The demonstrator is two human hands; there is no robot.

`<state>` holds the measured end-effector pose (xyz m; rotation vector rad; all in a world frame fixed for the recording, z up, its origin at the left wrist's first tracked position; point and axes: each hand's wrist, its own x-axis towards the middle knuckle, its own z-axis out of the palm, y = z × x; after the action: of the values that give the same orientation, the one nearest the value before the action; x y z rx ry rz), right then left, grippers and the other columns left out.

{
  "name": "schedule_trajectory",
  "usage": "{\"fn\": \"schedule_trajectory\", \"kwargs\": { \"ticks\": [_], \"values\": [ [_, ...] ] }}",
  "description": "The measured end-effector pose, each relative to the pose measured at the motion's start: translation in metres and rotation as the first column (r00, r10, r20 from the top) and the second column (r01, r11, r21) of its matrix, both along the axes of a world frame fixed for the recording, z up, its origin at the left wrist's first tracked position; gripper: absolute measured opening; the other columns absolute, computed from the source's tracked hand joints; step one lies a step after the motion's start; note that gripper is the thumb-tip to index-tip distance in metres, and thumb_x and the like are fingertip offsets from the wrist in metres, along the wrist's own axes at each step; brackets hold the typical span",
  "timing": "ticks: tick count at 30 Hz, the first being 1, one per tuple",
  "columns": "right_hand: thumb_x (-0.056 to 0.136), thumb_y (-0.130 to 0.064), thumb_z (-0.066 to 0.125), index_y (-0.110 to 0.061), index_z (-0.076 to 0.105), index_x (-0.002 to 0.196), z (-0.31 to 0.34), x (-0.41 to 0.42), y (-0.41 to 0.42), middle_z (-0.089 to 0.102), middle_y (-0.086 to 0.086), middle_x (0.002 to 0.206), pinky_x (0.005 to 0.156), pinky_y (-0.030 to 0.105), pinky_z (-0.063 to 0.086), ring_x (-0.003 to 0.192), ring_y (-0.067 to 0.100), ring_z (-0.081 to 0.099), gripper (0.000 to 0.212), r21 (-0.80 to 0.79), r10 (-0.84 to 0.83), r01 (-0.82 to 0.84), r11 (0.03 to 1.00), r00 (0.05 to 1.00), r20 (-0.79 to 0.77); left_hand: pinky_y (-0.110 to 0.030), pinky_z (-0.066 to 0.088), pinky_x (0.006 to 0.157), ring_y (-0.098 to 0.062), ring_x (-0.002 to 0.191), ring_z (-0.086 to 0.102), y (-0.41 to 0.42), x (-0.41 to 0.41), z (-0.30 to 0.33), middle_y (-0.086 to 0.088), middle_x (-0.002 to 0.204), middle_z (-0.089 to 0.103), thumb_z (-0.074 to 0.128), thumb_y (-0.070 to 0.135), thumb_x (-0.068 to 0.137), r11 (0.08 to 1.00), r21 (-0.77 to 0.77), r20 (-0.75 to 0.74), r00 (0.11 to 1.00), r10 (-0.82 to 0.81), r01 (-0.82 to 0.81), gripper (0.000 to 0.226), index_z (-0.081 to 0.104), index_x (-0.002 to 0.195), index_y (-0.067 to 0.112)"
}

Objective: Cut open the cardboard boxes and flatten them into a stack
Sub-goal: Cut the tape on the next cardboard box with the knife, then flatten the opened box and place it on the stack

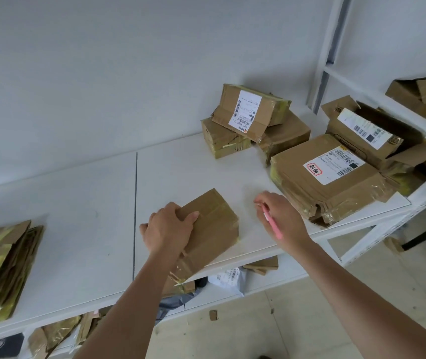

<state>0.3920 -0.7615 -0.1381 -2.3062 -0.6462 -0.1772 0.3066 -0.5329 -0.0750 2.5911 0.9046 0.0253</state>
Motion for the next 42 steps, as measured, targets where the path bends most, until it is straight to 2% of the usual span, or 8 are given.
{"fn": "schedule_trajectory", "kwargs": {
  "ticks": [7,11,13,16,23,30,37,42],
  "values": [
    [0.094,-0.013,0.052,-0.022,0.042,0.142,-0.005,0.02,0.027,0.054,0.005,0.124,0.094,0.032,0.042,0.117,0.024,0.05,0.05,-0.565,-0.13,0.021,0.825,0.98,-0.153,-0.041,0.053,0.083,-0.016,0.076,0.059,0.028,-0.013,0.0,0.006,0.081,0.059,0.055,0.07,0.085,0.983,-0.066,-0.095,0.981,0.166,-0.173,0.049,0.053,0.091,0.021],
    [0.101,-0.019,0.047,-0.025,0.039,0.148,0.015,-0.008,0.057,0.056,0.007,0.124,0.097,0.032,0.043,0.118,0.025,0.05,0.048,-0.183,0.025,-0.061,0.981,0.981,-0.192,-0.032,0.05,0.073,-0.012,0.079,0.06,0.035,-0.021,0.0,0.009,0.087,0.06,0.059,0.066,0.086,0.945,-0.312,-0.076,0.994,0.082,-0.102,0.042,0.057,0.095,0.024],
    [0.104,-0.031,0.043,-0.023,0.034,0.152,0.03,-0.026,0.082,0.056,0.005,0.133,0.101,0.03,0.041,0.123,0.02,0.05,0.049,0.109,0.183,-0.155,0.982,0.926,-0.331,-0.03,0.052,0.073,-0.014,0.084,0.065,0.032,-0.024,0.005,0.009,0.091,0.066,0.061,0.058,0.089,0.835,-0.541,-0.033,0.995,0.093,-0.096,0.031,0.059,0.1,0.029],
    [0.1,-0.042,0.051,-0.02,0.027,0.154,0.04,-0.039,0.109,0.044,0.004,0.149,0.113,0.035,0.035,0.136,0.018,0.041,0.063,0.23,0.188,-0.084,0.969,0.856,-0.482,-0.029,0.055,0.067,-0.016,0.081,0.07,0.028,-0.027,0.015,0.004,0.089,0.073,0.068,0.042,0.09,0.743,-0.664,0.055,0.985,0.161,-0.084,0.024,0.07,0.103,0.023],
    [0.084,-0.029,0.077,-0.014,0.048,0.138,0.089,-0.028,0.126,0.053,0.004,0.131,0.096,0.001,0.026,0.123,0.011,0.047,0.062,0.472,0.059,0.003,0.882,0.992,-0.116,-0.033,0.06,0.067,-0.014,0.076,0.073,0.026,-0.022,0.054,0.008,0.089,0.076,0.073,0.022,0.088,0.768,-0.625,0.459,0.862,0.215,0.141,0.025,0.071,0.112,0.027],
    [0.07,-0.034,0.088,-0.016,0.049,0.125,0.08,-0.038,0.127,0.05,0.001,0.118,0.084,-0.002,0.032,0.101,-0.001,0.043,0.07,0.467,0.03,0.053,0.882,0.985,-0.169,-0.008,0.049,0.063,0.008,0.073,0.066,0.016,-0.031,0.04,0.027,0.087,0.069,0.07,0.016,0.091,0.863,-0.483,0.521,0.841,0.147,0.149,0.047,0.058,0.13,0.04],
    [0.069,-0.028,0.088,-0.02,0.047,0.117,0.075,-0.04,0.118,0.045,-0.005,0.111,0.078,-0.002,0.034,0.098,-0.023,0.039,0.064,0.461,-0.013,0.128,0.878,0.97,-0.244,-0.025,0.056,0.078,0.003,0.078,0.066,0.013,-0.03,0.036,0.025,0.084,0.07,0.071,0.019,0.089,0.905,-0.404,0.511,0.853,0.103,0.132,0.048,0.061,0.132,0.037],
    [0.071,-0.025,0.085,-0.025,0.044,0.114,0.081,-0.037,0.112,0.044,-0.005,0.111,0.073,-0.001,0.038,0.096,-0.021,0.042,0.059,0.455,0.037,0.115,0.883,0.949,-0.312,-0.018,0.049,0.066,-0.001,0.071,0.064,0.013,-0.027,0.032,0.02,0.079,0.069,0.069,0.017,0.09,0.919,-0.374,0.507,0.858,0.088,0.127,0.045,0.063,0.131,0.035]
  ]
}}
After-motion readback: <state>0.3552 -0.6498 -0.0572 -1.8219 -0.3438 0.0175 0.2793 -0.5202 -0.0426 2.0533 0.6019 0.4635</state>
